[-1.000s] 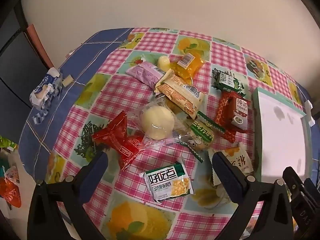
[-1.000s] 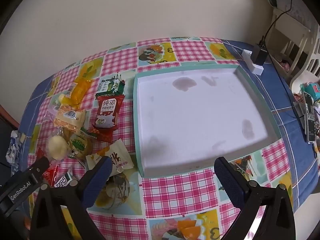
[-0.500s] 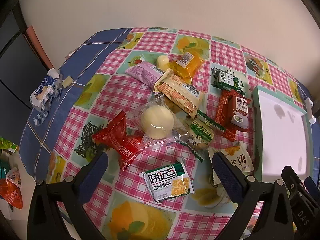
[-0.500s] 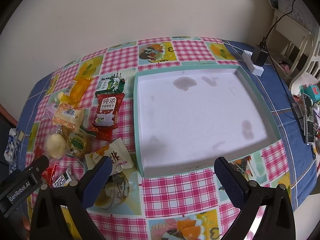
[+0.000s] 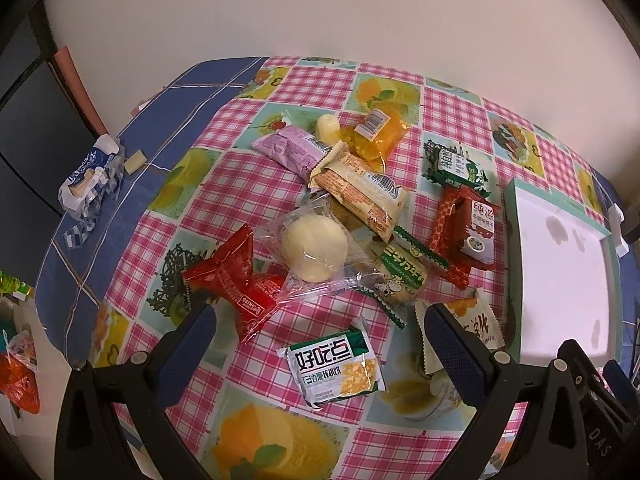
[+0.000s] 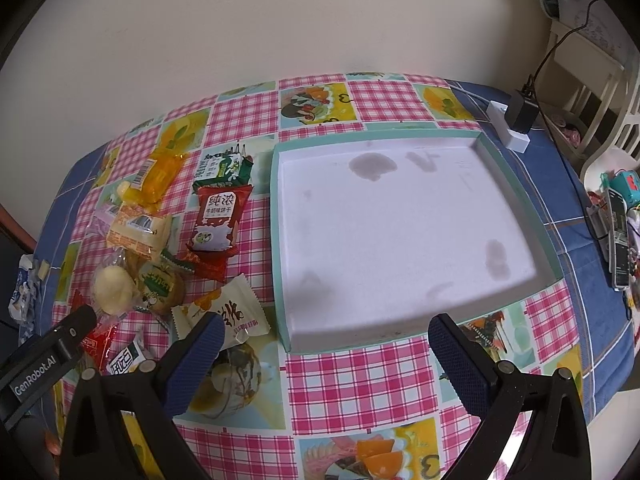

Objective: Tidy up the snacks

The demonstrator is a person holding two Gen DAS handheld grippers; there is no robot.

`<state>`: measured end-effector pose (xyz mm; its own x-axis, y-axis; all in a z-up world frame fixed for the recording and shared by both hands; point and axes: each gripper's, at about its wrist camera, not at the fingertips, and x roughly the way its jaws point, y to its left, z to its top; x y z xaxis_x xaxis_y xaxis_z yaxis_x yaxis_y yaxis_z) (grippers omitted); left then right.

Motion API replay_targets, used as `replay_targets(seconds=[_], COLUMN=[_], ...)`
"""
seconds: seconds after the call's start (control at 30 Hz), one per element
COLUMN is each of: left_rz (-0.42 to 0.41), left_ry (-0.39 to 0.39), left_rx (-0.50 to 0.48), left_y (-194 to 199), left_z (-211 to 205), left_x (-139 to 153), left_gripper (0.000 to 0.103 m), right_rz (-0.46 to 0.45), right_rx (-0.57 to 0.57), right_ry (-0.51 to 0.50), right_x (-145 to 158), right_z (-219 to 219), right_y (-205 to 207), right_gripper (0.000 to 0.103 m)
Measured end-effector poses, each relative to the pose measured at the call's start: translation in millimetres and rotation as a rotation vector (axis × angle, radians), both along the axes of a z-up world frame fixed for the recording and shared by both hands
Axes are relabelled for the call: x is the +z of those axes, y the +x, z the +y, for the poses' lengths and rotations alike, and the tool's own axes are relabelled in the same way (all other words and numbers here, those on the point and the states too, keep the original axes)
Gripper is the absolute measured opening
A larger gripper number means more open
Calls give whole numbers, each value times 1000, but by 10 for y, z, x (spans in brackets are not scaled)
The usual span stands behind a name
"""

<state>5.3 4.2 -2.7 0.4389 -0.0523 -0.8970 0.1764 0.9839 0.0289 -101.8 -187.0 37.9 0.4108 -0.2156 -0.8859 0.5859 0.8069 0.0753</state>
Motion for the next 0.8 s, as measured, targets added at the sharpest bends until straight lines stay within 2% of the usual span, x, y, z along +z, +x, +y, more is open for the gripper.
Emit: replay_targets(seconds=[0.8], left_rz=[17], left_ry=[4], left_rx=[6], left_y=[8], left_z=[5], left_x=[-30], left_gripper=[103], right_rz=[2], right_rx=[-1], right_ry=[-1], right_x=[-4], right_z=[9], right_y=[8], right_gripper=[103])
